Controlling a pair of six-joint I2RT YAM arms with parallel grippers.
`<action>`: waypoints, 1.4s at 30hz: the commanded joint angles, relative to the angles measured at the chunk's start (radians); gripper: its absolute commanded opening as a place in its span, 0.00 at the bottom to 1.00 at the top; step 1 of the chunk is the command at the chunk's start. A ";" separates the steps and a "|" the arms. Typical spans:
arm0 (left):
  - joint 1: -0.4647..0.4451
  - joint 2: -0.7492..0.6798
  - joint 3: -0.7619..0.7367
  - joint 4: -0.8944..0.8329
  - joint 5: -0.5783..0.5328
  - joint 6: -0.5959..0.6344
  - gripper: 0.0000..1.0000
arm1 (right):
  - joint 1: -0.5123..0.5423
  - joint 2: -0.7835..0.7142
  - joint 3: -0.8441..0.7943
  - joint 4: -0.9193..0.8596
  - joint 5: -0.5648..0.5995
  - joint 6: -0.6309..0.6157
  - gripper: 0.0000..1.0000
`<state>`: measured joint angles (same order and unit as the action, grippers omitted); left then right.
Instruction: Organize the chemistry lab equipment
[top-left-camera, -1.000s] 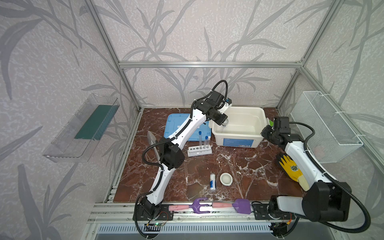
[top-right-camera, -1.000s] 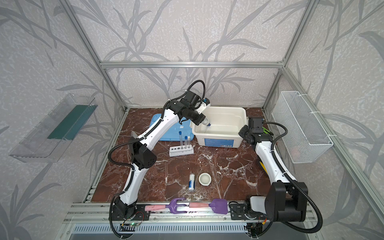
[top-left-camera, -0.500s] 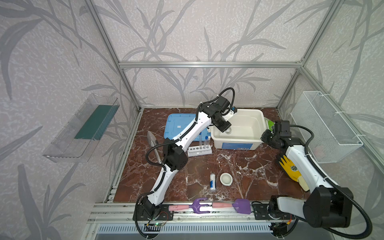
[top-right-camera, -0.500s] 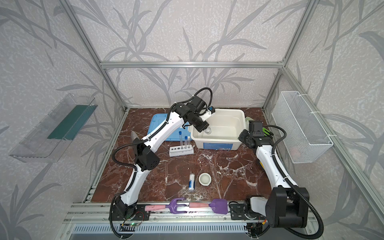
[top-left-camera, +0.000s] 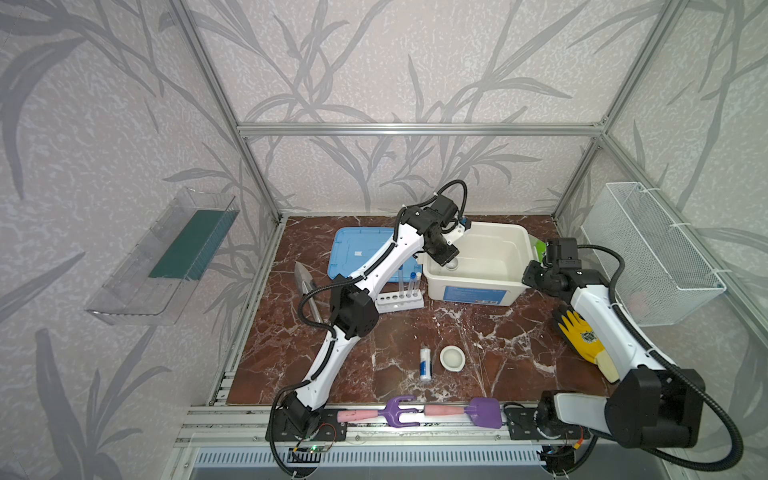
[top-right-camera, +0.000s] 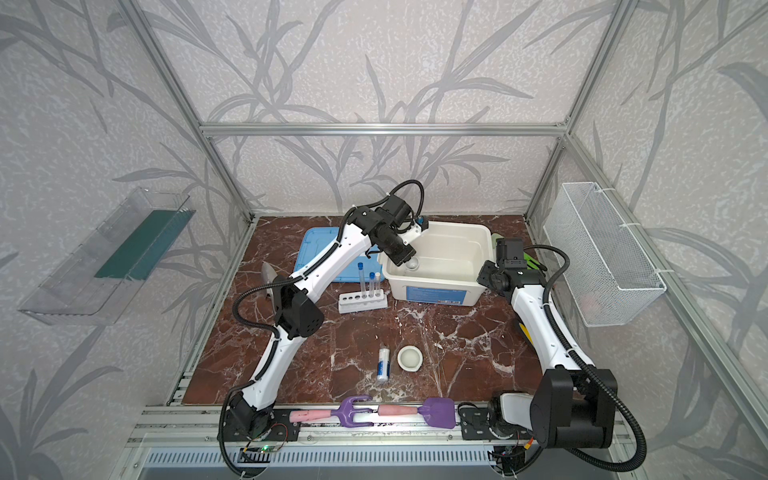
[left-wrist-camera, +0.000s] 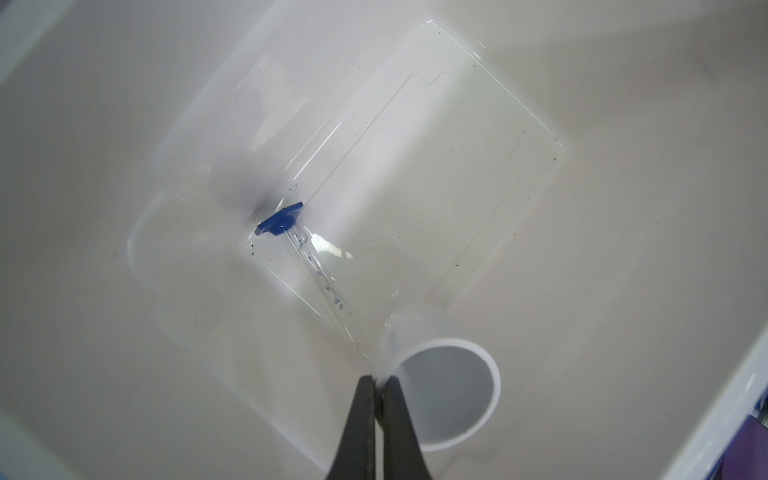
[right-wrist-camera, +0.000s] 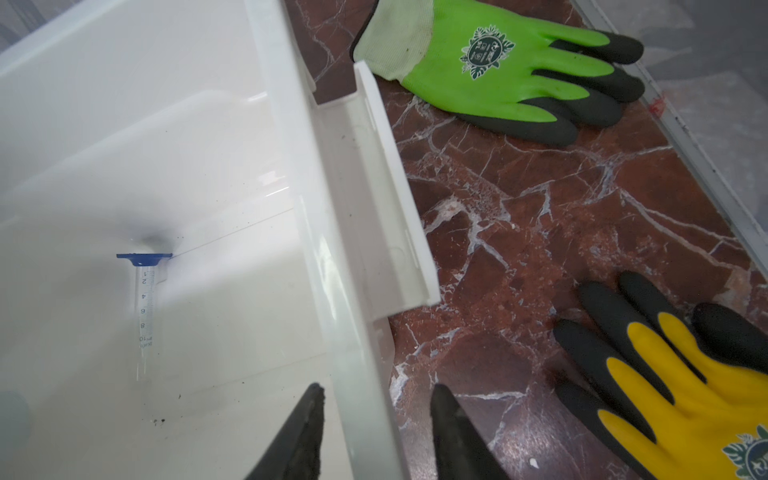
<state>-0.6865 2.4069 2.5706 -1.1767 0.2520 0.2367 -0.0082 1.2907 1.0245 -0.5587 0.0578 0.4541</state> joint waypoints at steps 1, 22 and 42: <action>-0.004 0.024 0.037 -0.043 -0.019 0.040 0.00 | -0.003 -0.013 0.054 -0.040 0.019 -0.018 0.50; -0.023 0.096 0.040 -0.098 -0.053 0.073 0.00 | -0.004 -0.029 0.063 -0.019 -0.016 -0.006 0.53; -0.071 0.123 0.040 -0.033 -0.096 0.071 0.00 | -0.004 -0.012 0.026 0.030 -0.048 -0.001 0.54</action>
<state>-0.7609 2.4947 2.5839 -1.2163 0.1783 0.3023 -0.0086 1.2751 1.0660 -0.5465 0.0238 0.4465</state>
